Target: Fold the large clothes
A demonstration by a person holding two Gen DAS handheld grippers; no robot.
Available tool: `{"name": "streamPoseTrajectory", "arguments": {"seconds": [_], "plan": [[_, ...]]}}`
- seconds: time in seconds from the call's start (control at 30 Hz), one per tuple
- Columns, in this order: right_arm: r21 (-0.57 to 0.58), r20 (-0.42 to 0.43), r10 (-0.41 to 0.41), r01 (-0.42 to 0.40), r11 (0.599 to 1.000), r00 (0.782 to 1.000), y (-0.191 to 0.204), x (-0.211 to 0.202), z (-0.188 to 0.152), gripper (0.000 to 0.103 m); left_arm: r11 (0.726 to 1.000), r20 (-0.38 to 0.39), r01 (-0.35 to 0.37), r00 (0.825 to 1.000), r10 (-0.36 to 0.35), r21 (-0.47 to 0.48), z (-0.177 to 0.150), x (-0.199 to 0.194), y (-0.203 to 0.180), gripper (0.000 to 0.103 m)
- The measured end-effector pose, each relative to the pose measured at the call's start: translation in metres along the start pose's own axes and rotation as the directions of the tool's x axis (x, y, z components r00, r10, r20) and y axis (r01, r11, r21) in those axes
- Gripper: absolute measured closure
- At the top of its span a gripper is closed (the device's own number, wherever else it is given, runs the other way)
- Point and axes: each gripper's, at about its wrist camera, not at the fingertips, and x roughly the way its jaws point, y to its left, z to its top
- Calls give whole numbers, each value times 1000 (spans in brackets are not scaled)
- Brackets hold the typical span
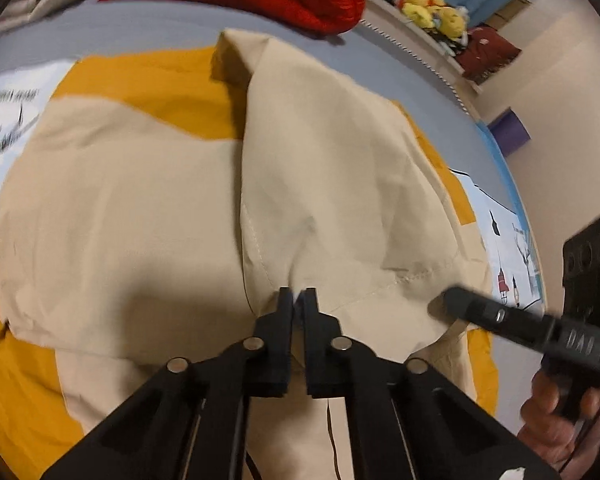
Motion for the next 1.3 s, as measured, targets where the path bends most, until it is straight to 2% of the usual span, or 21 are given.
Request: {"name": "streamPoseTrajectory", "arguments": {"seconds": [0.1,0.17,0.27,0.33,0.37,0.43,0.5,0.53,0.6,0.67,0.73,0.77,0.8,0.83,0.9,0.97,1.0,1.07,1.1,1.2,1.3], "plan": [[41,55,0,-2,999,999,-5,-7,6,68,1000,15,9,1000,-9,-12,-2,-9,-6,103],[71,73,1,-6,997,997,-7,-7,8,68,999,4,33,999,-33,-18,-4,-14,-12,103],[143,104,-37,22,989,994,-22,-8,10,68,1000,-3,1,1000,-1,8,-3,-13,-15,102],[198,100,-118,97,976,988,-35,-6,9,84,999,15,-45,999,45,14,-1,-13,-13,101],[205,77,-170,151,967,982,-37,-2,8,97,998,30,-65,998,64,24,1,-13,-15,101],[213,24,-250,239,947,968,-42,8,6,97,993,83,-93,993,87,74,2,-18,-23,98],[233,9,-242,234,944,970,-48,11,5,98,990,112,-76,992,62,120,1,-18,-30,92],[232,9,-236,228,946,972,-47,10,6,98,990,105,-65,993,52,128,0,-15,-31,88],[227,56,-260,242,944,964,-42,1,8,97,990,9,-51,999,50,132,-8,9,-28,86],[196,178,-265,229,953,948,-28,-18,11,96,982,-138,-117,981,138,151,-20,38,-21,86],[120,291,-225,198,973,930,-7,-32,15,93,979,-164,-137,973,162,151,-25,44,-16,87],[77,305,-189,174,982,933,2,-32,16,85,981,-163,-134,974,156,139,-23,42,-15,87],[30,286,-132,129,991,949,9,-27,18,67,983,-171,-132,973,153,131,-22,40,-15,87],[7,259,-87,89,996,962,14,-21,17,58,986,-186,-124,972,144,114,-19,38,-14,87],[-23,133,-1,4,1000,991,19,6,13,52,989,-221,-117,966,135,92,-17,36,-11,87],[-43,19,-99,100,994,995,17,31,4,52,989,-246,-119,959,137,88,-18,32,-8,87],[-62,-39,-198,196,979,979,14,47,-2,52,989,-253,-123,957,140,84,-16,27,-5,86],[-49,-89,-274,271,961,957,8,58,-6,52,988,-211,-139,966,150,64,-9,10,1,86],[-35,-79,-278,276,961,957,9,55,-4,52,988,-188,-146,970,154,58,-6,2,2,86],[-93,59,-270,275,957,961,37,32,-2,52,984,-61,-174,982,176,51,10,-37,10,86],[-164,151,-196,220,961,969,67,20,-9,52,975,78,-216,974,212,52,18,-78,17,86]]}}
